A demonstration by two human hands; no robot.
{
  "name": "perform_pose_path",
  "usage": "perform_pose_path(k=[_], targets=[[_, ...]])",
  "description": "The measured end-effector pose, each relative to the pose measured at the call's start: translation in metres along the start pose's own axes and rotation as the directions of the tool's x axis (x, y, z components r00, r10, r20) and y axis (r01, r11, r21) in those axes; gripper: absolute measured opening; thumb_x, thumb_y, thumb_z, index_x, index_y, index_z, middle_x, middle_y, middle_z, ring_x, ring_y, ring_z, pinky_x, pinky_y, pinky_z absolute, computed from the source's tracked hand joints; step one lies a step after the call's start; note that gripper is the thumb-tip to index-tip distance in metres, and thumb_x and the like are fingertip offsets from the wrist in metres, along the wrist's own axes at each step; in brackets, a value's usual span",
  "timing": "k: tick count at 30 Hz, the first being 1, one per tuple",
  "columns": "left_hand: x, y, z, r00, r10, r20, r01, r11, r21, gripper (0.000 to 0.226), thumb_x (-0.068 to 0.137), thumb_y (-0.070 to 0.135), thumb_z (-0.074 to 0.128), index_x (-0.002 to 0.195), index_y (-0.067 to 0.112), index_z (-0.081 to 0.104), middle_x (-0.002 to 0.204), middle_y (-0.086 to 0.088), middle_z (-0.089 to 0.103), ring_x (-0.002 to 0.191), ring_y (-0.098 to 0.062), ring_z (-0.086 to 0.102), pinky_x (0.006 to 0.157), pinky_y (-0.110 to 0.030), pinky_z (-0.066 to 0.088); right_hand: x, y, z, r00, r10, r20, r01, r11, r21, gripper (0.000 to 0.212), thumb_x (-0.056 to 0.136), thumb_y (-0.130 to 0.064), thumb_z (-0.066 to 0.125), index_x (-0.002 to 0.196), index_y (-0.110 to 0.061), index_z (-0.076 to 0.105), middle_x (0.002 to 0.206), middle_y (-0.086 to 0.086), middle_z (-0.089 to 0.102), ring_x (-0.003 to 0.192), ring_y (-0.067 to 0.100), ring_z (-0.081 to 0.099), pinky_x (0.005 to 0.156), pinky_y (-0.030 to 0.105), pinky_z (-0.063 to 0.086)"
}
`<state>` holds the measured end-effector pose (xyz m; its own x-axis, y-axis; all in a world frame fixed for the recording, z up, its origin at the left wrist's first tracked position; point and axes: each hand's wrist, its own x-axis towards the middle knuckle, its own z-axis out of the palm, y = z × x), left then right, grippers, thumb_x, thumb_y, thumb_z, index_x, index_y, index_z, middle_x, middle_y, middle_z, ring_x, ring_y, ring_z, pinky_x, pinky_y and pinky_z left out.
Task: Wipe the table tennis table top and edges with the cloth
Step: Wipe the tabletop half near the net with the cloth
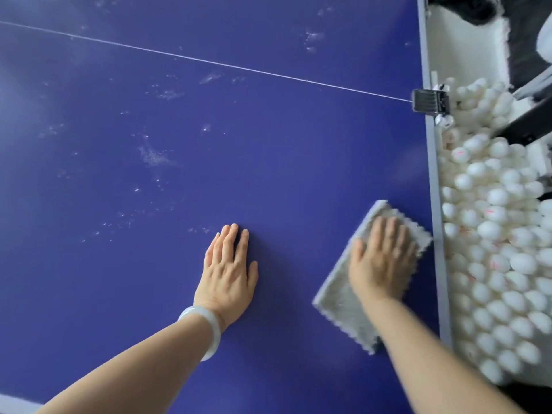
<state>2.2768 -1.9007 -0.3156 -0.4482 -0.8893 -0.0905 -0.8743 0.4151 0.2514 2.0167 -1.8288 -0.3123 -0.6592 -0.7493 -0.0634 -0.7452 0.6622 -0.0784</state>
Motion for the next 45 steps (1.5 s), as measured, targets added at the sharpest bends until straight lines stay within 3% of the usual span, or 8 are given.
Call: perform_pose_path(k=[7,11,16,24,29,33,40,45], targets=[[-0.004,-0.003,-0.001,1.0,0.012,-0.017,-0.014,0.992,-0.128,0.058,0.103,0.027,0.036,0.155,0.008,0.024,0.163,-0.011,0.016,0.152,-0.027,0.007,0.124,-0.036,0.002,-0.112,-0.051,0.026,0.788,-0.615,0.042,0.613,0.789,0.041,0.063,0.1,-0.043,0.034,0.157,-0.018,0.029,0.166,0.003,0.02,0.154,0.022,0.015,0.121,0.053,0.019],[-0.009,-0.009,-0.011,0.997,0.071,-0.012,-0.071,0.955,-0.287,0.061,0.1,0.02,0.047,0.155,0.01,0.025,0.162,-0.007,0.014,0.152,-0.022,0.003,0.123,-0.032,0.004,-0.083,0.029,0.015,0.978,-0.207,0.015,0.207,0.977,-0.058,0.064,0.1,-0.041,0.02,0.157,-0.014,0.029,0.165,0.007,0.019,0.153,0.027,0.019,0.124,0.051,0.016],[-0.051,-0.047,-0.018,0.964,0.262,-0.042,-0.265,0.932,-0.247,0.052,0.097,0.011,0.049,0.148,0.004,0.04,0.154,-0.013,0.034,0.147,-0.032,0.025,0.121,-0.044,0.023,-0.101,-0.011,0.014,0.977,0.212,-0.024,-0.213,0.977,-0.002,0.061,0.103,-0.038,0.029,0.158,-0.012,0.024,0.165,0.013,0.019,0.152,0.033,0.017,0.121,0.056,0.016],[-0.069,-0.073,-0.011,0.931,0.363,-0.027,-0.364,0.928,-0.081,0.053,0.097,0.015,0.039,0.148,0.001,0.039,0.156,-0.015,0.035,0.148,-0.028,0.027,0.124,-0.038,0.012,-0.172,-0.089,0.028,0.816,-0.576,0.04,0.575,0.817,0.032,0.06,0.099,-0.04,0.036,0.155,-0.019,0.035,0.164,0.002,0.025,0.153,0.023,0.02,0.123,0.051,0.018],[-0.069,-0.072,-0.01,0.933,0.36,-0.014,-0.36,0.932,-0.035,0.057,0.097,0.024,0.027,0.148,0.001,0.039,0.155,-0.015,0.035,0.147,-0.03,0.028,0.122,-0.044,0.019,-0.154,0.05,0.013,0.994,-0.105,0.038,0.108,0.991,-0.075,0.067,0.099,-0.042,0.015,0.157,-0.013,0.03,0.165,0.008,0.021,0.153,0.026,0.019,0.124,0.05,0.016],[-0.07,-0.067,-0.014,0.94,0.34,0.004,-0.34,0.94,-0.006,0.061,0.097,0.032,0.024,0.148,0.001,0.039,0.155,-0.017,0.036,0.147,-0.032,0.029,0.122,-0.046,0.02,-0.166,-0.009,0.019,0.966,0.256,-0.025,-0.256,0.967,0.012,0.069,0.096,-0.043,0.018,0.157,-0.012,0.028,0.164,0.013,0.023,0.152,0.031,0.02,0.122,0.054,0.016],[-0.073,-0.065,-0.015,0.932,0.362,-0.001,-0.362,0.932,0.005,0.063,0.098,0.034,0.021,0.147,-0.001,0.04,0.155,-0.018,0.035,0.146,-0.034,0.029,0.122,-0.044,0.018,-0.216,-0.098,0.036,0.865,-0.502,-0.01,0.501,0.862,0.079,0.063,0.099,-0.044,0.037,0.156,-0.018,0.033,0.166,0.004,0.021,0.154,0.022,0.015,0.123,0.05,0.014],[-0.078,-0.057,-0.011,0.907,0.42,-0.029,-0.421,0.907,-0.012,0.052,0.095,0.016,0.039,0.142,-0.008,0.044,0.149,-0.027,0.039,0.142,-0.043,0.033,0.119,-0.052,0.025,-0.191,0.045,0.023,0.964,-0.267,0.001,0.267,0.964,0.013,0.059,0.102,-0.041,0.025,0.155,-0.018,0.035,0.164,0.002,0.024,0.153,0.021,0.019,0.123,0.05,0.018]])
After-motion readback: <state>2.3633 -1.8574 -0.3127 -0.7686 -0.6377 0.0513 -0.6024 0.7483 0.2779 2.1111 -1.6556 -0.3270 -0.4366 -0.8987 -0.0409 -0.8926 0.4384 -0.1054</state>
